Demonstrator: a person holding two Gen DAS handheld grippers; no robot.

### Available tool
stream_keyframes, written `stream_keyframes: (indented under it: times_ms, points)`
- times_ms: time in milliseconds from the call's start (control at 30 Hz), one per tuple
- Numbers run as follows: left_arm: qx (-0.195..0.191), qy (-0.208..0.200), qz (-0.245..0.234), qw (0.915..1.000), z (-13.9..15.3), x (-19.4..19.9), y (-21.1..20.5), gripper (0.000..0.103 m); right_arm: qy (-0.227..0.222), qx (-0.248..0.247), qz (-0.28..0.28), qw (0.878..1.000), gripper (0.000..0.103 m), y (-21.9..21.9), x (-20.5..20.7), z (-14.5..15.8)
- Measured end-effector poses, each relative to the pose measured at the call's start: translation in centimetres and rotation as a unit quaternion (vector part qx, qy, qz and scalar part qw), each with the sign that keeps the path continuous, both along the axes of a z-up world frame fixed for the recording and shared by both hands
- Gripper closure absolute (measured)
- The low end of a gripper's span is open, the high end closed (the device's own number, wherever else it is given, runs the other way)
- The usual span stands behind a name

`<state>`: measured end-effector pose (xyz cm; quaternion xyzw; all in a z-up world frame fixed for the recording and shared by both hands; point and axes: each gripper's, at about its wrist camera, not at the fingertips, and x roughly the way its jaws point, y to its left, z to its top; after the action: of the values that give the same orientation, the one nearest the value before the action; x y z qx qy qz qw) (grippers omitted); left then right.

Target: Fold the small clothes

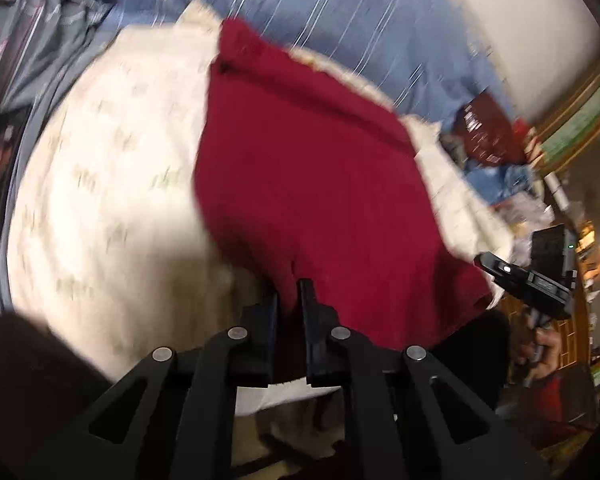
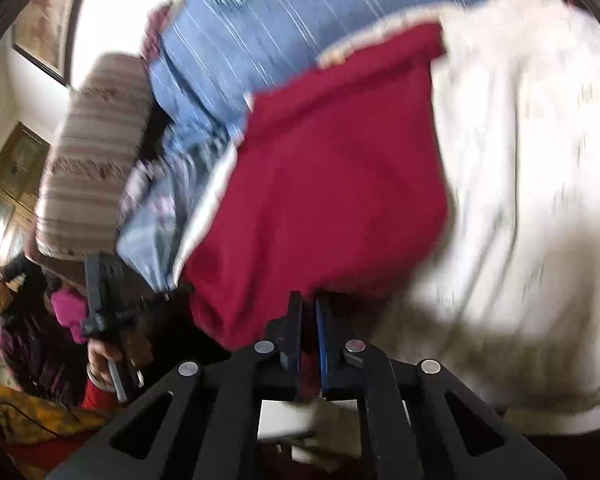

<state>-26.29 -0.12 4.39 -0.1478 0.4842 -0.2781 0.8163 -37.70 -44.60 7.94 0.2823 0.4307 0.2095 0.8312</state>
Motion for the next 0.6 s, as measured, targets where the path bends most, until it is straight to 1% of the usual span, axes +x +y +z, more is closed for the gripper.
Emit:
stream_keyframes:
  times_ms: [33,100,167,233,267,300,367,400,433,467,500,600]
  points:
    - [-0.005,-0.011,-0.001,0.9999,0.8,0.6,-0.1,0.096,-0.014,0.000,-0.008,1.000,0.101,-0.1,0.5,0.7]
    - [-0.011,-0.029,-0.005,0.9995,2.0,1.6,-0.7,0.096,-0.046,0.000,-0.028,0.999,0.102,-0.7,2.1,2.6]
    - [-0.016,-0.049,-0.004,0.9987,3.4,3.0,-1.2,0.099,-0.065,0.001,-0.042,0.997,0.102,-1.2,3.5,3.8]
    - [-0.016,-0.060,-0.006,0.9981,4.1,3.7,-1.6,0.099,-0.061,-0.018,-0.044,0.997,0.102,-1.1,4.8,4.6]
    - [-0.018,-0.064,-0.008,0.9977,4.3,3.9,-1.7,0.099,-0.050,-0.037,-0.042,0.997,0.099,-0.9,5.2,4.9]
    - [-0.018,-0.066,-0.010,0.9976,4.2,3.9,-1.9,0.099,-0.042,-0.043,-0.040,0.997,0.094,-0.7,5.1,4.9]
    - [-0.018,-0.063,-0.013,0.9978,3.8,4.0,-2.1,0.099,0.000,-0.058,-0.010,0.998,0.079,-0.4,4.7,3.9]
    - [-0.019,-0.060,-0.013,0.9980,3.6,4.1,-1.9,0.099,0.020,-0.067,0.001,0.998,0.056,0.1,4.4,3.3]
    - [-0.019,-0.055,-0.011,0.9983,3.2,4.2,-1.8,0.099,0.042,-0.079,0.011,0.996,0.046,0.6,4.0,2.5]
    - [-0.019,-0.052,-0.008,0.9984,3.0,4.3,-1.6,0.099,0.065,-0.085,0.019,0.994,0.045,0.9,3.4,1.4]
    - [-0.019,-0.051,-0.007,0.9985,2.9,4.3,-1.4,0.099,0.092,-0.081,0.023,0.992,0.045,1.2,2.7,0.2]
    - [-0.018,-0.053,-0.006,0.9984,3.1,4.4,-1.1,0.099,0.153,-0.048,0.020,0.987,0.045,0.8,0.7,-2.9]
